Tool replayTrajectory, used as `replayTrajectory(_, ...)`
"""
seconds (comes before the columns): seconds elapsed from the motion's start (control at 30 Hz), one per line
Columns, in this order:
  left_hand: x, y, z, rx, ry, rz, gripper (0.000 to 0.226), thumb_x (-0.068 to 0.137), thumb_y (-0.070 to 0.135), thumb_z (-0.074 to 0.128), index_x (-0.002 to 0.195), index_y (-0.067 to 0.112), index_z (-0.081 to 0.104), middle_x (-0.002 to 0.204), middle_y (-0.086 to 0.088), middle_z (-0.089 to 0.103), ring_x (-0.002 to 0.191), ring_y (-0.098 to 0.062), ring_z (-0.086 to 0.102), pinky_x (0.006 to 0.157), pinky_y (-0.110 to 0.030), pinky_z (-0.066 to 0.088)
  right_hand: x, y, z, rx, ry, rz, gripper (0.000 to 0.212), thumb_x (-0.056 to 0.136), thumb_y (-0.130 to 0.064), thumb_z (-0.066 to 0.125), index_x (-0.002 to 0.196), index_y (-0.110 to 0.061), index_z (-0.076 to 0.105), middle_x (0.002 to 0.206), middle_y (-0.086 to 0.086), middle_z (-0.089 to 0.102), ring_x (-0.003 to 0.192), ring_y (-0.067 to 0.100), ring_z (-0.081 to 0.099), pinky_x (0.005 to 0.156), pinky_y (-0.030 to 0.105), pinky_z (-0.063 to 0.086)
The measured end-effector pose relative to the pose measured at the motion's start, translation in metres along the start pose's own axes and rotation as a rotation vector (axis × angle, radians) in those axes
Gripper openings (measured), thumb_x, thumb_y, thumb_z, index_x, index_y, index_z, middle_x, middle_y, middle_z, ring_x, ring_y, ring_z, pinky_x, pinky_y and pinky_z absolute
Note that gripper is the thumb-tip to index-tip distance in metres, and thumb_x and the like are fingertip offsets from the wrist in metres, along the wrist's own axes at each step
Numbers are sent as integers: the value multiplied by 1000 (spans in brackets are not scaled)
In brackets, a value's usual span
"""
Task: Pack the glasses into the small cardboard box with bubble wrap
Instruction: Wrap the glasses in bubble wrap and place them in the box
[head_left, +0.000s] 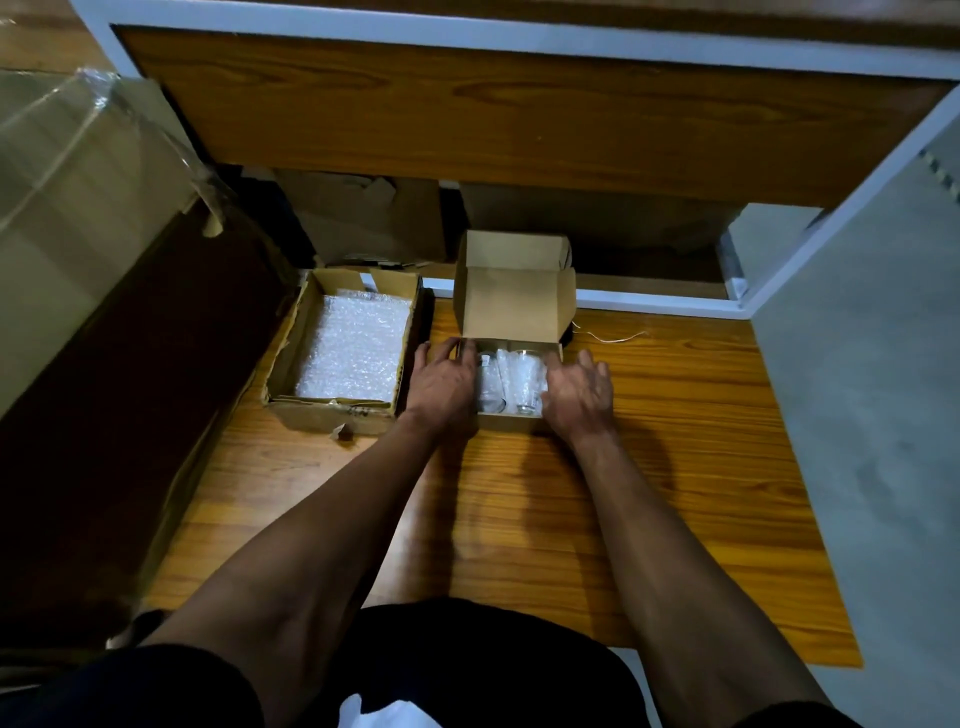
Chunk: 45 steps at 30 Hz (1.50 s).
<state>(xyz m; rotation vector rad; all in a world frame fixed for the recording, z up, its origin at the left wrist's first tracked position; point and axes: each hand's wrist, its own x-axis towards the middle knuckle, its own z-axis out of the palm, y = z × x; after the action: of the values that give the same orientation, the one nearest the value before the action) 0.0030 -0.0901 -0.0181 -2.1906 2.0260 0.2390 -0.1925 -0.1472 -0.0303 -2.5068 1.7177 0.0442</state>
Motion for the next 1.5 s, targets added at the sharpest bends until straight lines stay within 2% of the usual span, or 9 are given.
replayTrajectory(0.1, 2, -2, -5, -17, 15, 24, 95, 91, 41, 70, 163, 5, 18, 156, -12, 50, 160, -27, 13, 127, -57, 13, 1, 0, -5, -7, -14, -5, 53, 95, -24, 64, 145, -19, 48, 109, 6, 73, 130, 32, 48, 101, 46, 38)
replayTrajectory(0.27, -11, -9, 5, -54, 169, 50, 69, 93, 47, 63, 151, 17, 41, 148, -8, 54, 141, -30, 37, 115, -51, 30, 0, 2, -13, 17, 12, -20, 51, 90, -17, 64, 139, -19, 51, 103, 5, 73, 119, 29, 49, 94, 44, 40)
replayTrajectory(0.53, -1, -11, 8, -99, 110, 42, 62, 92, 35, 69, 150, 24, 50, 141, -5, 66, 153, -31, 29, 118, -54, 27, -2, 1, -5, 3, -38, 0, 60, 95, -27, 68, 150, -18, 43, 119, 5, 72, 134, 31, 44, 107, 46, 37)
replayTrajectory(0.67, 4, -12, 3, -122, 73, 49, 63, 90, 40, 72, 148, 25, 51, 141, -3, 66, 154, -30, 28, 120, -54, 24, -2, 1, -8, -27, -38, -14, 56, 95, -33, 68, 145, -18, 46, 117, 4, 72, 127, 29, 46, 100, 43, 37)
replayTrajectory(0.83, 1, -10, 11, -160, 221, 29, 59, 101, 61, 37, 146, 27, 52, 142, -2, 63, 140, -26, 41, 112, -51, 34, -1, 0, -14, 59, 84, -31, 47, 93, -34, 63, 137, -18, 54, 124, 6, 67, 118, 28, 51, 92, 42, 41)
replayTrajectory(0.93, -1, -7, 18, -166, 225, 58, 79, 97, 78, 28, 152, 26, 50, 150, -2, 58, 145, -26, 38, 114, -51, 32, 2, -6, -13, 79, 83, -125, 58, 96, -47, 60, 146, -20, 53, 146, 5, 56, 127, 28, 46, 99, 43, 40)
replayTrajectory(1.07, -2, -6, 23, -114, 148, 109, 85, 95, 74, 13, 162, 27, 38, 165, 5, 42, 158, -25, 19, 124, -53, 15, 4, -15, -10, 44, -111, -241, 72, 97, -52, 62, 161, -28, 38, 170, -4, 28, 144, 32, 28, 111, 47, 30)
replayTrajectory(1.27, -5, 2, 24, -117, 48, 94, 75, 101, 64, 9, 168, 30, 15, 174, 10, 17, 162, -22, -7, 126, -62, -1, 3, -18, -13, -23, -77, -261, 55, 95, -55, 65, 146, -35, 58, 167, 2, 26, 139, 36, 30, 110, 50, 33)
replayTrajectory(1.5, -2, 4, 23, -98, -6, 101, 72, 106, 59, 15, 169, 26, 2, 176, 9, 2, 160, -20, -18, 125, -62, -10, 9, -18, -10, -18, -85, -216, 63, 88, -62, 69, 145, -39, 57, 158, 5, 32, 132, 31, 34, 106, 47, 34)
